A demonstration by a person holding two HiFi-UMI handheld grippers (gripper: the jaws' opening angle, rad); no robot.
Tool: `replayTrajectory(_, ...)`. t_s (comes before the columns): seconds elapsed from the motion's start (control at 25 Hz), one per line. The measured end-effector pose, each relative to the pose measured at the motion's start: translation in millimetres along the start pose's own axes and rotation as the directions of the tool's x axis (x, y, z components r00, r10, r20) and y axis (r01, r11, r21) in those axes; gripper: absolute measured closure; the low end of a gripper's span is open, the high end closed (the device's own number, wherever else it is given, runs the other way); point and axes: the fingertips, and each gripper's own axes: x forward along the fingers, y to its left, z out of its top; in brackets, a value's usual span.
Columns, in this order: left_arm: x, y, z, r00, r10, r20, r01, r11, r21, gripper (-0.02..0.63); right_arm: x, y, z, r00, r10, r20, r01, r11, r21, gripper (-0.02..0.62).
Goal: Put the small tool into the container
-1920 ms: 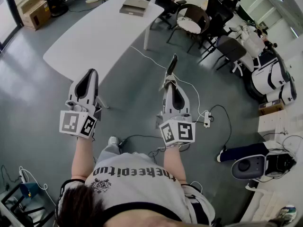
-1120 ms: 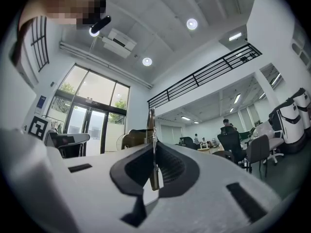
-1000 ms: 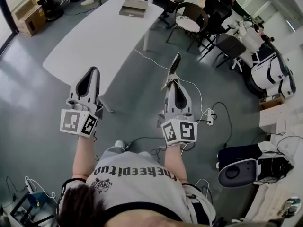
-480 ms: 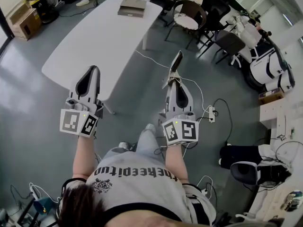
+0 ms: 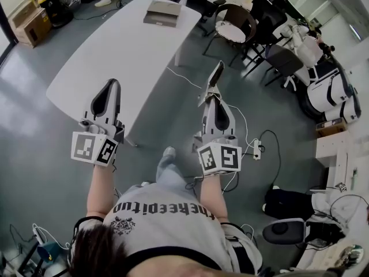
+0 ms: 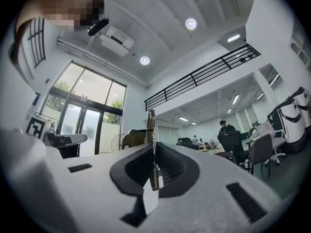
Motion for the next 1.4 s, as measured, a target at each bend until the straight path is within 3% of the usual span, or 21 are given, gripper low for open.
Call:
replayTrajectory(0.6, 155.2, 0.9, -36.9, 0.998, 0.066, 0.024, -0.066, 0.997, 0.030, 0.588, 141.1, -92.7, -12.1, 0.994, 0.113, -0.008, -0.113, 0.994, 0.009, 0.592)
replayTrajectory(1.0, 229.5, -16.4, -66.3, 0.996, 0.078, 0.033, -0.079, 0.996, 0.031, 0.588, 190.7, -165.6, -27.8, 0.993, 0.117, -0.001, -0.117, 0.993, 0.034, 0.592)
replayTrajectory(1.4, 294.4, -3.3, -90.4, 0.998, 0.060, -0.009, -0.060, 0.997, 0.052, 0.589, 237.1, -202.1, -47.1, 0.996, 0.082, -0.024, -0.081, 0.995, 0.067, 0.592)
